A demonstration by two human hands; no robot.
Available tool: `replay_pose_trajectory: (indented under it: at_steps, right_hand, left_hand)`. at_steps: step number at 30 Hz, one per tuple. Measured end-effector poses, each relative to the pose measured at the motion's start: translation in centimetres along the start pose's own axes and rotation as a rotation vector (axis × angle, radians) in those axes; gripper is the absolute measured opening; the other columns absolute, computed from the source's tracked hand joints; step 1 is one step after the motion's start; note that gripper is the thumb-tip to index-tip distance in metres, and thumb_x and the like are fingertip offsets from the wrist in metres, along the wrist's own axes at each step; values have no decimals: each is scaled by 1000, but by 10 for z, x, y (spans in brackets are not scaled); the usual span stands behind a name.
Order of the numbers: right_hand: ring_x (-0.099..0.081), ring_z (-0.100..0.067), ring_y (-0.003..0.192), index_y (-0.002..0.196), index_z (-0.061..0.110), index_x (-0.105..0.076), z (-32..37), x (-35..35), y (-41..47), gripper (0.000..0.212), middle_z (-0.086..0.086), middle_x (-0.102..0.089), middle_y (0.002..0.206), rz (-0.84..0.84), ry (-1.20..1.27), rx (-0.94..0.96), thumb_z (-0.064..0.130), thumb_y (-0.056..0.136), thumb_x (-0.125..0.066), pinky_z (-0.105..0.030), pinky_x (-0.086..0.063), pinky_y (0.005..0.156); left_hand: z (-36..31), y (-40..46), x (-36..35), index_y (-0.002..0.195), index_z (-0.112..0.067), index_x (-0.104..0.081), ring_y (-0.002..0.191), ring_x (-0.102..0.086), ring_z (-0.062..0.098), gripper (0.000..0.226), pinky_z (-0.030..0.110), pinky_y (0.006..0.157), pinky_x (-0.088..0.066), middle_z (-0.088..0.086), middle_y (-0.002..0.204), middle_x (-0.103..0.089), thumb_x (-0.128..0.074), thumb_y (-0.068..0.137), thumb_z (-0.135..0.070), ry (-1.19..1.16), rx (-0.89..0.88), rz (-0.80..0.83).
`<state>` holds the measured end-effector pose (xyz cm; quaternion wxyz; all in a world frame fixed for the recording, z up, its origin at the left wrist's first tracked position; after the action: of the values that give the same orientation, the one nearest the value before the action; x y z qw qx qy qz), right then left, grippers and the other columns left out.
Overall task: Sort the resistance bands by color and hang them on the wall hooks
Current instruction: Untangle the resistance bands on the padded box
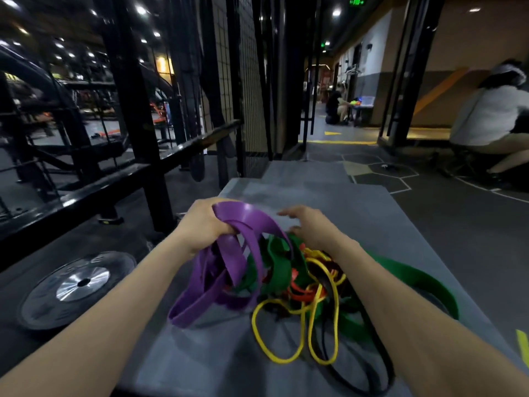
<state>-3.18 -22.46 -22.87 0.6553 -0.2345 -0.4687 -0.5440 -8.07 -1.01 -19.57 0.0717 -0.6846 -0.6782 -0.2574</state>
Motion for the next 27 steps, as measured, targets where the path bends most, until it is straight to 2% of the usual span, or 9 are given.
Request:
replay_pose_trajectory:
  at_steps: [4, 8, 11, 14, 17, 20, 22, 24, 27]
  right_hand:
    - [-50, -14, 125, 126, 24, -58, 3, -4, 22, 37, 2, -58, 132, 416, 32, 79, 10, 92, -54, -29, -38, 106]
    - [-58, -16, 113, 117, 25, -63, 0, -13, 29, 36, 2, -66, 120, 545, 103, 5, 8, 86, -53, -38, -43, 105]
    - [-59, -17, 104, 119, 22, -61, -4, -8, 27, 35, 2, -65, 113, 554, 59, 24, 12, 86, -54, -33, -46, 95]
    - [-53, -15, 95, 117, 16, -58, -4, 9, 20, 29, 4, -56, 103, 528, -56, 13, 21, 88, -58, -28, -40, 81]
    - [-53, -15, 96, 112, 14, -60, -4, 21, 13, 29, 1, -59, 104, 467, -83, 40, 24, 85, -66, -28, -39, 81]
    - [-54, -14, 93, 90, 18, -63, -5, 36, 3, 12, 2, -62, 98, 442, 34, 52, 15, 81, -70, -26, -41, 78]
    - [-53, -9, 82, 81, 20, -61, -7, 50, -1, 15, 5, -60, 87, 390, 130, 46, 13, 77, -74, -20, -41, 74]
    - [-55, 0, 70, 80, 16, -60, -9, 63, -3, 16, 7, -58, 76, 306, 290, 45, 6, 78, -72, -9, -42, 69]
    - [-61, 2, 60, 78, 8, -56, -11, 83, 0, 19, 8, -64, 65, 153, 699, 57, -10, 83, -58, -11, -48, 66]
  left_hand:
    - [-2, 12, 4, 85, -29, -68, 72, -65, -5, 47, 8, 66, -49, -11, 83, -70, -73, 64, 13, -25, -49, 21]
    - [-1, 24, 1, 84, -27, -69, 73, -66, 4, 47, 13, 66, -52, -5, 82, -71, -69, 66, 17, -82, -34, -18]
    - [-2, 30, 0, 87, -23, -69, 75, -67, 9, 46, 16, 67, -53, -1, 84, -71, -66, 68, 18, -121, -18, -9]
    - [-4, 34, 1, 91, -19, -70, 81, -67, 15, 43, 22, 72, -54, 4, 89, -72, -64, 69, 18, -132, 2, -36]
    - [-8, 33, -1, 90, -22, -68, 81, -65, 12, 43, 14, 67, -52, -2, 87, -71, -67, 68, 16, -113, 3, -5]
    - [-9, 28, -2, 103, -23, -65, 82, -62, 6, 50, 6, 63, -47, -9, 92, -66, -73, 66, 11, 74, 20, 136]
    - [-4, 26, 0, 113, -21, -63, 89, -61, 10, 55, 14, 74, -46, -6, 101, -64, -74, 66, 6, 305, -25, 172]
    - [3, 24, 1, 110, -18, -65, 94, -62, 16, 49, 25, 81, -47, -2, 104, -67, -72, 66, 3, 504, -114, 163]
    - [13, 22, 1, 108, -25, -64, 97, -62, 25, 40, 33, 75, -49, 0, 102, -67, -62, 72, -7, 760, -92, 168]
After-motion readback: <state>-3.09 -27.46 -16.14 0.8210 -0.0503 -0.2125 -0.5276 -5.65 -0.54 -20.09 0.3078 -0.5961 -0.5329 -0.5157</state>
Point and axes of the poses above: each hand's wrist, its own y-axis towards the middle knuckle, its own x-axis out of the back of the hand, z = x × y, the point moved 1 cm from there along y, towards the middle knuckle
